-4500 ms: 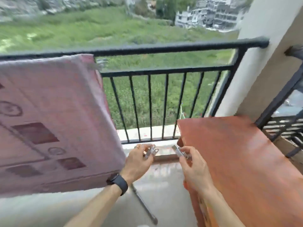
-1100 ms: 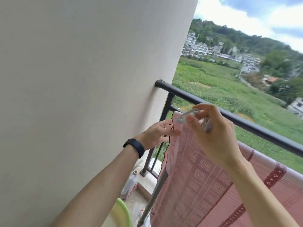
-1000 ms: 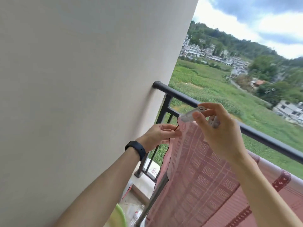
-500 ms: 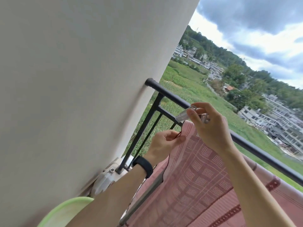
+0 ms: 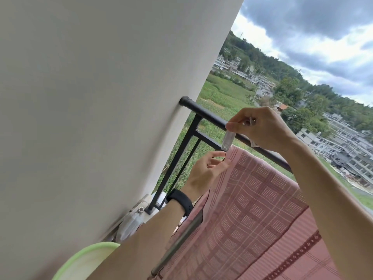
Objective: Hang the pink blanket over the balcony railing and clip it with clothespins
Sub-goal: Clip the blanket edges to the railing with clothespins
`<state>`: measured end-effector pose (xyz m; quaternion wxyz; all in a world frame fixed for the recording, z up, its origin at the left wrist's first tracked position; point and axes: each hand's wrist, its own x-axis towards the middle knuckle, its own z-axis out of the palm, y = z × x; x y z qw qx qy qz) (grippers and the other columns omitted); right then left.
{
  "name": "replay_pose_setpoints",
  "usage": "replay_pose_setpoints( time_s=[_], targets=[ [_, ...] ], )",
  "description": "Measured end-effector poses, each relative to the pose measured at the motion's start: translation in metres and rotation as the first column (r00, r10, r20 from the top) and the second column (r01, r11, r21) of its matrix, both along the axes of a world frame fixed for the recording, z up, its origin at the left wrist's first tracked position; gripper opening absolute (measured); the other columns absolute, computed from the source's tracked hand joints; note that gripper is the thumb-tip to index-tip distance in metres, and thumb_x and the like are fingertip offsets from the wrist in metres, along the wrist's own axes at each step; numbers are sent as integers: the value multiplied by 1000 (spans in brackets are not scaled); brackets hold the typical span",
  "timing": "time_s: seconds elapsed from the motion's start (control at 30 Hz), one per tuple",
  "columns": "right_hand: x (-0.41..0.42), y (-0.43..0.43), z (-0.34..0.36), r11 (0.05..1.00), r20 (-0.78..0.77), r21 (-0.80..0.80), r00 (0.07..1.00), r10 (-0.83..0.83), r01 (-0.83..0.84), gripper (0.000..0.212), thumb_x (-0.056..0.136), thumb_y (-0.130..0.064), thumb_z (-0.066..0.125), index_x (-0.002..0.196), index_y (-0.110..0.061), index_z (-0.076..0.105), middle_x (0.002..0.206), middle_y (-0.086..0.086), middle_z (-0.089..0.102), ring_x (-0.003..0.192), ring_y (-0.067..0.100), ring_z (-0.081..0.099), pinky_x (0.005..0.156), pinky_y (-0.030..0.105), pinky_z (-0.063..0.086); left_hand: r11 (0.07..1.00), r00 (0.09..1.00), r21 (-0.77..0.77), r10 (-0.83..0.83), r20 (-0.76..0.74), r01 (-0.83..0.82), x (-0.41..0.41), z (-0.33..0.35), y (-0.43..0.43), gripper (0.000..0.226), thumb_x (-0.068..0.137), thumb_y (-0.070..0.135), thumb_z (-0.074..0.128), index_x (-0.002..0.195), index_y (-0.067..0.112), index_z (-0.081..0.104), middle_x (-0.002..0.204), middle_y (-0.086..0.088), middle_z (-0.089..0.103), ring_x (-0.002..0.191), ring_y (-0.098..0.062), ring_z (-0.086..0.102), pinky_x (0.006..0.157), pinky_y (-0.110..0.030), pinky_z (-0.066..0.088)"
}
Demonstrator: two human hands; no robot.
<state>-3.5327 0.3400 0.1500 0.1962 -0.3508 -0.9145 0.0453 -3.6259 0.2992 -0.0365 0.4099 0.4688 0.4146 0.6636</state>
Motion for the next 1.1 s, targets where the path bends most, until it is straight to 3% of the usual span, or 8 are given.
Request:
replay_pose_setpoints(
  time_s=[0.1, 0.3, 0.4, 0.57, 0.73, 0.83, 1.0, 1.1],
  targets=[
    [1, 9, 2, 999, 11, -33, 1000, 4, -4, 21, 80, -45, 72, 87, -25, 73, 70, -7, 57, 59, 7, 42, 54, 21, 34, 999, 997, -16, 30, -74, -31, -3, 6, 7, 39, 86, 44, 69, 115, 17, 68, 98, 2, 72, 92, -10, 68, 78, -25, 57],
    [6, 19, 12, 997, 35, 62, 999, 34, -37, 12, 83, -38, 73, 87, -27, 71, 75, -8, 61, 62, 5, 44, 55, 20, 31, 989, 988, 5, 145, 49, -145, 3, 2, 11, 25, 83, 28, 75, 103, 13, 75, 88, 4, 76, 79, -4, 71, 67, -17, 57],
    [2, 32, 12, 995, 153, 78, 987, 56, -68, 15, 83, -37, 74, 89, -24, 74, 77, -13, 63, 63, 0, 48, 52, 11, 31, 990, 987, -2, 141, 72, -141, 7, 5, 18, 24, 81, 25, 76, 102, 13, 76, 86, 5, 77, 77, -6, 72, 66, -18, 57],
    [-7, 54, -6, 998, 402, -56, 914, 50, -30, 17, 84, -37, 75, 90, -20, 75, 79, -9, 65, 59, 3, 53, 43, 8, 36, 982, 982, -29, 187, 42, -186, 8, 5, 33, 17, 79, 30, 79, 95, 24, 76, 85, 11, 76, 80, -1, 69, 69, -15, 55],
    [-16, 73, -15, 995, 545, -89, 838, 11, 45, 21, 77, -48, 79, 86, -29, 77, 81, -11, 69, 76, 14, 64, 59, 25, 49, 982, 982, -72, 181, 51, -177, 4, 3, 51, 21, 77, 15, 82, 95, 12, 72, 85, 3, 76, 80, -4, 70, 72, -17, 54],
    [-24, 76, -18, 995, 587, -94, 808, 39, 19, 26, 73, -53, 80, 86, -31, 76, 80, -15, 67, 73, 9, 61, 60, 23, 49, 989, 990, -69, 132, 58, -128, 3, 2, 58, 23, 79, 10, 79, 100, 6, 69, 84, 1, 74, 80, -3, 68, 75, -17, 52],
    [-21, 92, -21, 994, 593, -90, 805, 1, 65, 41, 68, -62, 78, 94, -30, 75, 89, -14, 69, 81, 12, 66, 65, 25, 52, 990, 994, -97, 106, 25, -103, 3, -3, 67, 32, 78, 23, 81, 104, 16, 65, 90, 6, 75, 90, -6, 70, 94, -35, 49],
    [-12, 96, -29, 994, 530, -94, 848, -3, 62, 64, 62, -73, 72, 113, -34, 69, 99, -15, 69, 83, 2, 63, 74, 27, 55, 984, 991, -116, 134, -1, -133, 8, -6, 72, 33, 79, 30, 80, 106, 22, 63, 93, 8, 74, 93, -6, 68, 93, -36, 49]
  ],
)
